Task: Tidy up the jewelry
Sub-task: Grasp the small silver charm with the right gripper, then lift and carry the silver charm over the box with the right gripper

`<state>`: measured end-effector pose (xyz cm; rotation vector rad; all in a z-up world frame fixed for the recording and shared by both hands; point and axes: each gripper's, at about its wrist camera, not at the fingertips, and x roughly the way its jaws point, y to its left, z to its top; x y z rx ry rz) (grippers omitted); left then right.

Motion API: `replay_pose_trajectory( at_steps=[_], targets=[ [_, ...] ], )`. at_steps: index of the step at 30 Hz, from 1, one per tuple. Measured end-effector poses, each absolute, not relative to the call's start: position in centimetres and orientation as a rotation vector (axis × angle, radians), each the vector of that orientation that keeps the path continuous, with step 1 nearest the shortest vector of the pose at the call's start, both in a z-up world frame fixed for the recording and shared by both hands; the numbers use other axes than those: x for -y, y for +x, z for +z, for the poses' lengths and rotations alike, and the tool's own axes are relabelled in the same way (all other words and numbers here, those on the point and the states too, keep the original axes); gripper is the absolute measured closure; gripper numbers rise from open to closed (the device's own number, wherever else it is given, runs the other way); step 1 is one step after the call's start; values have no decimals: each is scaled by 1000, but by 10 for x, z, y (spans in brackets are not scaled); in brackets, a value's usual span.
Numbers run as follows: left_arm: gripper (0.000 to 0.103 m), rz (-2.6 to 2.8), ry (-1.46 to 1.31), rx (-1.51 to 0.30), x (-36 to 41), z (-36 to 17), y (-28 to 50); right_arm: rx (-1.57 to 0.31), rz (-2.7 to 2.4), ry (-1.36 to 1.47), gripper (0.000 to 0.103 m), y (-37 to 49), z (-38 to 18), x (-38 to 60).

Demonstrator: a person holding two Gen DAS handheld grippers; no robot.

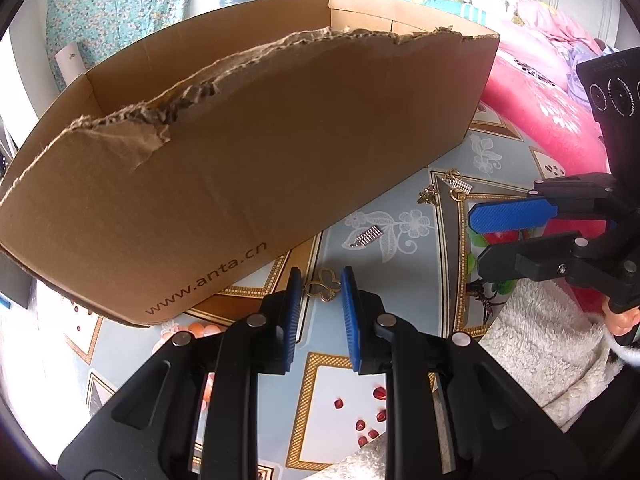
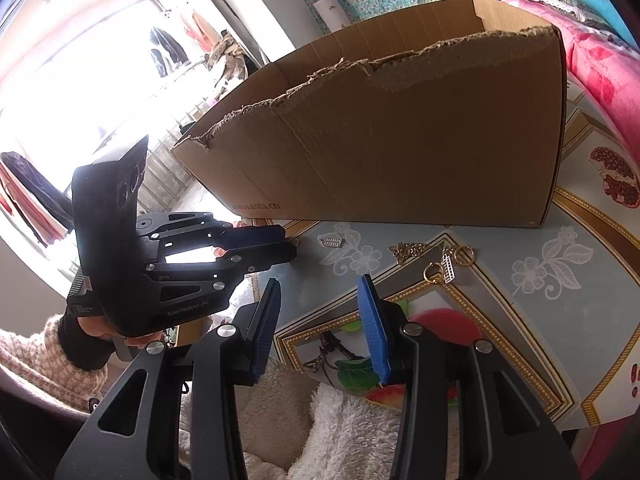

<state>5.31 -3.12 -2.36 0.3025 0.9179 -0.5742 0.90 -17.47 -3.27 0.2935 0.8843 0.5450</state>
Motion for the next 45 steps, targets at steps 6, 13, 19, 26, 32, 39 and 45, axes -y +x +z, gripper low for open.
replay_pose_trajectory(
  at_steps=[6, 13, 19, 26, 32, 39, 45],
  targets=[
    [84, -557, 257, -896, 19, -15, 49, -856, 529, 242, 64, 15, -25, 167],
    [84, -539, 179, -856, -2, 1, 43, -858, 517, 115, 64, 36, -27, 144],
    [84, -539, 136, -849, -14, 3, 41, -862, 491, -57, 66, 49, -30, 120],
    [84, -545, 112, -841, -23, 3, 41, -877, 453, -165, 76, 51, -34, 111],
    [84, -551, 104, -832, -23, 3, 41, -934, 471, -170, 90, 60, -29, 111],
    [84, -558, 98, -823, -31, 3, 37, -973, 498, -125, 100, 70, -24, 117],
    [84, -557, 100, -815, -36, 6, 33, -978, 496, -92, 100, 63, -24, 121]
  ],
)
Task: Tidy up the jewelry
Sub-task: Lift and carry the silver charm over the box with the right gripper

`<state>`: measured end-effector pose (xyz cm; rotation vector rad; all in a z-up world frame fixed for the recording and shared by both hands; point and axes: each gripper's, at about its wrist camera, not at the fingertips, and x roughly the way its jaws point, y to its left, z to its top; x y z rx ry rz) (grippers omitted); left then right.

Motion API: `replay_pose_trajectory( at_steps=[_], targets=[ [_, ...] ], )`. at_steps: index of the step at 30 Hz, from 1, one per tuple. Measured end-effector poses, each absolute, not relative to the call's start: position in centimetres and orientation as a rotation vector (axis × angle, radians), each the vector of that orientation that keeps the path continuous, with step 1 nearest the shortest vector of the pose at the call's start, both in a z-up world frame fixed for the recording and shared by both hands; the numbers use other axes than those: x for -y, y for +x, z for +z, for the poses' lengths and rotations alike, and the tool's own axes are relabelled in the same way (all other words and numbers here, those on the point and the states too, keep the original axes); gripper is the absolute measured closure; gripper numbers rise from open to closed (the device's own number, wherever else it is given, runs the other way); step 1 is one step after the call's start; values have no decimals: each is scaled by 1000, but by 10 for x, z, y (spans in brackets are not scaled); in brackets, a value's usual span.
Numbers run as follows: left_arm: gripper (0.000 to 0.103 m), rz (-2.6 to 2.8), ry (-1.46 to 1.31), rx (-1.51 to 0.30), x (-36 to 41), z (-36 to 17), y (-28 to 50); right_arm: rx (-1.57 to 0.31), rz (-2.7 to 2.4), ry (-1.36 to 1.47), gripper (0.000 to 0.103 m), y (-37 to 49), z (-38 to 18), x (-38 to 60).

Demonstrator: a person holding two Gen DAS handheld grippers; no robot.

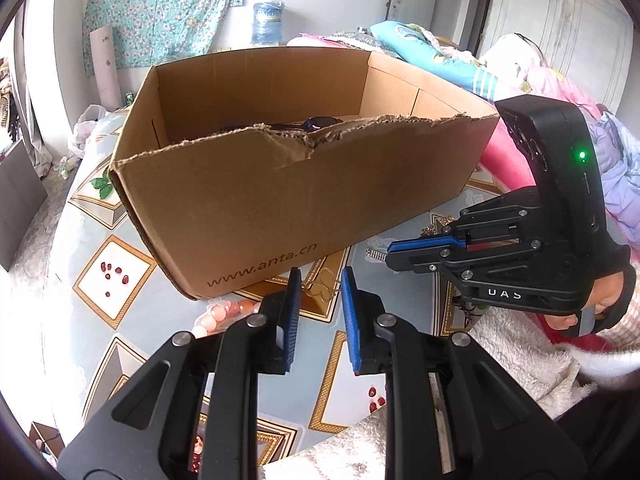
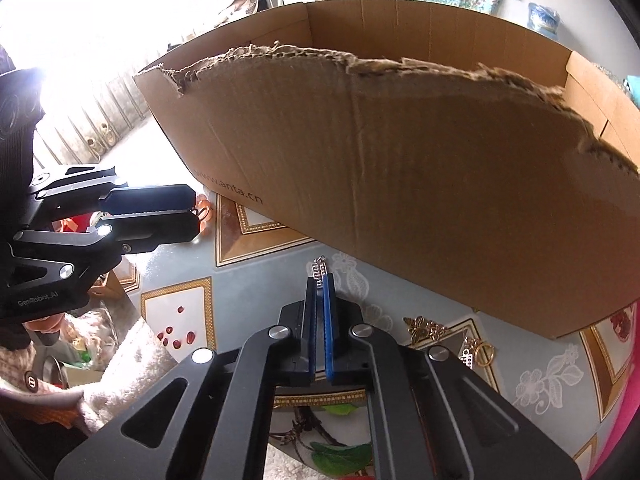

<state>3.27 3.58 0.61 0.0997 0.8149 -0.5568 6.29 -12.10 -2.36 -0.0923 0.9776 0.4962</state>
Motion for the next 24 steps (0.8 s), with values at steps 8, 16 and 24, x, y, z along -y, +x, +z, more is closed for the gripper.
replay_pose_trajectory(
  at_steps=[8, 16, 24],
  targets=[
    [84, -555, 102, -815, -36, 7, 31, -956, 481, -121, 89, 61, -17, 117],
    [84, -548, 91, -821, -38, 5, 33, -947, 486, -209, 84, 70, -18, 103],
    [84, -547, 88, -819, -38, 4, 34, -976, 491, -115, 99, 82, -14, 107]
  ],
)
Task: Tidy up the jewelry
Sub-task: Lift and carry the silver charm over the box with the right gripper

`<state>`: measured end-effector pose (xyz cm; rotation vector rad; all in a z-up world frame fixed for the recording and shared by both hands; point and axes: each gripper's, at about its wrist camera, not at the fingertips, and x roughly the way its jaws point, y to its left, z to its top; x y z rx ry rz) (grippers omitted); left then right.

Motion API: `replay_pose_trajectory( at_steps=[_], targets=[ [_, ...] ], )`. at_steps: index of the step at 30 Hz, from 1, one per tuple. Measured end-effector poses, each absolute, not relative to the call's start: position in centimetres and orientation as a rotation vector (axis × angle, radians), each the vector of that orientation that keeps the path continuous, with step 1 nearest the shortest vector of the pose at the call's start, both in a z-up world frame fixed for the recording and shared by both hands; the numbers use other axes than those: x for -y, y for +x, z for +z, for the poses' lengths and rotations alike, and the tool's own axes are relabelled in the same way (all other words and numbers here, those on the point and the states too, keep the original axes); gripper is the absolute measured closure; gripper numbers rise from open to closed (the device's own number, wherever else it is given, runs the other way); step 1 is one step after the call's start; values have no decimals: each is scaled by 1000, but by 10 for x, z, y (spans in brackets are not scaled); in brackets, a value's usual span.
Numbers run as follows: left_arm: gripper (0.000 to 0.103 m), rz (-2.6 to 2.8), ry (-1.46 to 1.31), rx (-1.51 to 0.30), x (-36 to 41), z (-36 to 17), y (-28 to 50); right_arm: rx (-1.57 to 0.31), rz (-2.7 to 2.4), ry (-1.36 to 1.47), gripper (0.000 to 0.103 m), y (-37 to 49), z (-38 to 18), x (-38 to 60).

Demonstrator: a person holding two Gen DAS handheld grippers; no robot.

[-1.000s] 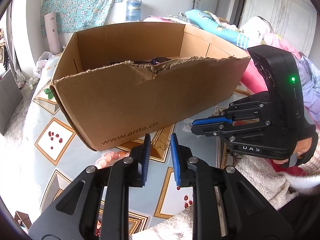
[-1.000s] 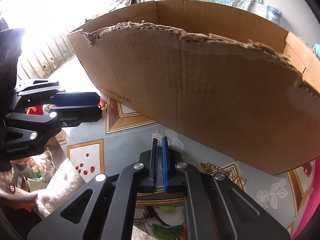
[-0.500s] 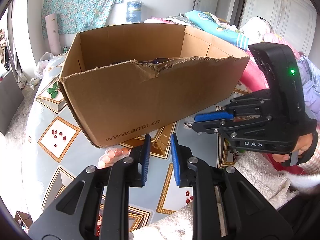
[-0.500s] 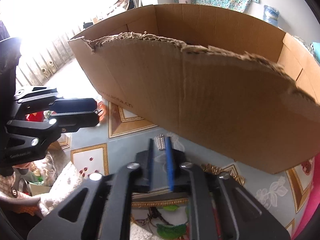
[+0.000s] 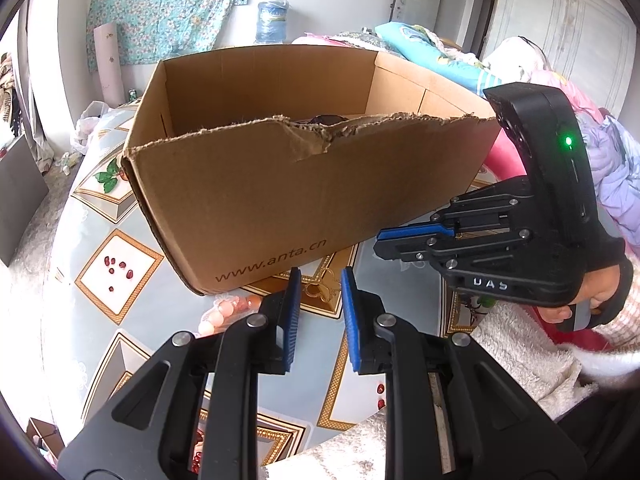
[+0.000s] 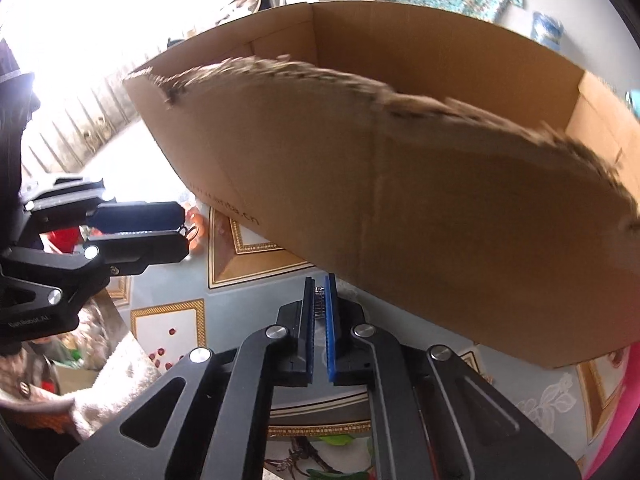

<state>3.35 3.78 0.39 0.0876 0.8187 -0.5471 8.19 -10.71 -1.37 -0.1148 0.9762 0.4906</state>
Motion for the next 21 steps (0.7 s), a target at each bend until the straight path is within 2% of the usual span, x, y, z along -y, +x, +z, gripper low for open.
replay_pose_trajectory(
  at_steps=[14, 18, 21],
  targets=[
    [84, -543, 113, -805, -32, 9, 25, -958, 494, -41, 101, 68, 10, 140],
    [84, -542, 111, -806, -33, 9, 25, -976, 475, -79, 81, 69, 0, 127],
    [84, -544, 108, -808, -35, 9, 25, -994, 490, -118, 81, 73, -2, 116]
  ],
)
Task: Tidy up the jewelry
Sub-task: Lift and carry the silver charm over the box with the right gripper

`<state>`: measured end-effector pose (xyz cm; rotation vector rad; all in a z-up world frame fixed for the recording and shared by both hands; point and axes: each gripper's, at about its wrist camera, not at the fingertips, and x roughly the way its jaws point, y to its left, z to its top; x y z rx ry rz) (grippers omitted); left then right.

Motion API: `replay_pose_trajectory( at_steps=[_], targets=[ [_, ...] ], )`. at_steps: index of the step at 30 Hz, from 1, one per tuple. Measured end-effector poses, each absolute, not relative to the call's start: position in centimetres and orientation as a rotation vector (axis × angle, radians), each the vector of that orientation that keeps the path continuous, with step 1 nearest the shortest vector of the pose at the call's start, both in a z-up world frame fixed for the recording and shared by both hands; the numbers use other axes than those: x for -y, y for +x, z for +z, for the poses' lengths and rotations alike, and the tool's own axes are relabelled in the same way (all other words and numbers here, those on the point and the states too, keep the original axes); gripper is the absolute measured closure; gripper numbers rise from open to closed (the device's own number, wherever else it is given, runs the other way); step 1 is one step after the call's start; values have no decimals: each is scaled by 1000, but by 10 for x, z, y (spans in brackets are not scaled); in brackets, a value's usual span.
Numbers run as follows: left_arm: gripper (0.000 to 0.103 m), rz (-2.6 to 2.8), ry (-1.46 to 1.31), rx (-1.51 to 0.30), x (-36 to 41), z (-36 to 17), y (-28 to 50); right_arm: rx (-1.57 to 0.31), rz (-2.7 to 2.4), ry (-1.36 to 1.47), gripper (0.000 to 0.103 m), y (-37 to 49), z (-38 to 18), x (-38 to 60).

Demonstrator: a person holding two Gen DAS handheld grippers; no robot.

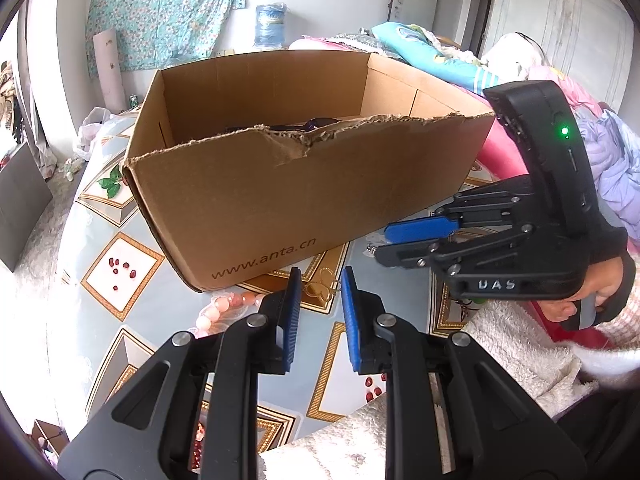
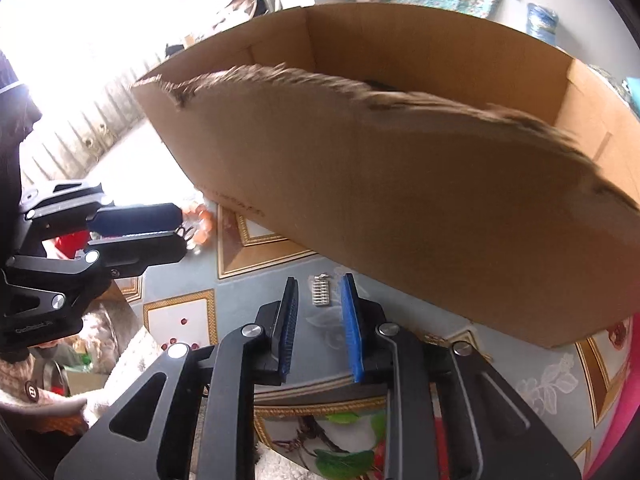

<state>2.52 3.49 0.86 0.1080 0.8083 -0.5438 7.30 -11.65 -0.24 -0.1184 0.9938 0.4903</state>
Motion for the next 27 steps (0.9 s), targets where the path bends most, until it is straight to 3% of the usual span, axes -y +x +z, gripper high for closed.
replay_pose_trajectory(
  at_steps=[5, 9, 27],
  targets=[
    [84, -545, 96, -809, -38, 7, 28, -1048, 477, -244, 82, 74, -6, 94],
    [84, -545, 75, -807, -42, 5, 31, -1111, 472, -227, 97, 84, -3, 90],
    [84, -545, 61, -786, -45, 10, 23, -1125, 461, -155, 98, 70, 13, 107]
  ],
)
